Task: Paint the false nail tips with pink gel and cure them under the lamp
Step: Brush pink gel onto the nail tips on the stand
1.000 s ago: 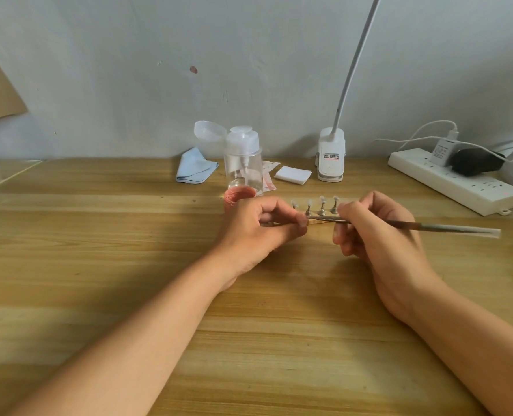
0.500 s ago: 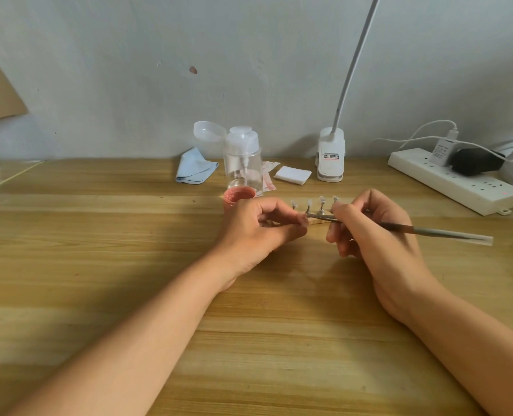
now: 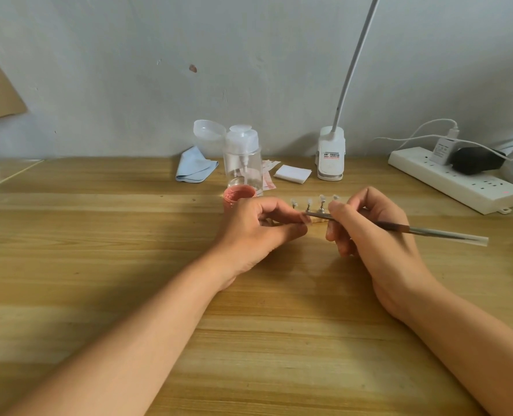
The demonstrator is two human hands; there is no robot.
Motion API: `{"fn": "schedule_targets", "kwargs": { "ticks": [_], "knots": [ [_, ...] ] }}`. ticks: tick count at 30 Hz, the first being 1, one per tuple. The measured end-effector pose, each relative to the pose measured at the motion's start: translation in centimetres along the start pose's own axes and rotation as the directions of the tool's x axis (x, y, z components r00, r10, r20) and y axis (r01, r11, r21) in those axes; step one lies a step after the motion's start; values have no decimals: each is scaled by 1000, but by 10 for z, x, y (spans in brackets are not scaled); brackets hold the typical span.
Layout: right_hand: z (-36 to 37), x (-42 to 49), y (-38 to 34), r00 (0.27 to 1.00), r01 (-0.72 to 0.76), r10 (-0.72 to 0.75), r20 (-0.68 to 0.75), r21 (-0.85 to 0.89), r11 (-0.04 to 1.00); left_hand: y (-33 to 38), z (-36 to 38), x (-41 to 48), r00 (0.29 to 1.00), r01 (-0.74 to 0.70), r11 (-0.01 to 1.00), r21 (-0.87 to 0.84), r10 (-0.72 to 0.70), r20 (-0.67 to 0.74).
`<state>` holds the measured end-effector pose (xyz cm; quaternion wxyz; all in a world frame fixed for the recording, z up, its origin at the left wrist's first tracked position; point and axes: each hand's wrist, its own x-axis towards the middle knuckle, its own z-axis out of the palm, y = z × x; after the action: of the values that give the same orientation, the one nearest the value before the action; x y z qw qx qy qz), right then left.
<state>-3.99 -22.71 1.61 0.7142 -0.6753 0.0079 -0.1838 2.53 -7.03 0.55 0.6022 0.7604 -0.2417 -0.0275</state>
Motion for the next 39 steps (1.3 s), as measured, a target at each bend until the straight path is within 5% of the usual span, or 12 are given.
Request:
{"fn": "schedule_targets", "kwargs": {
  "ticks": [39],
  "knots": [
    [-1, 1, 1, 997, 1, -4, -74, -45, 999, -9, 1, 4, 1000, -2, 997, -73, 0, -24]
  ]
}}
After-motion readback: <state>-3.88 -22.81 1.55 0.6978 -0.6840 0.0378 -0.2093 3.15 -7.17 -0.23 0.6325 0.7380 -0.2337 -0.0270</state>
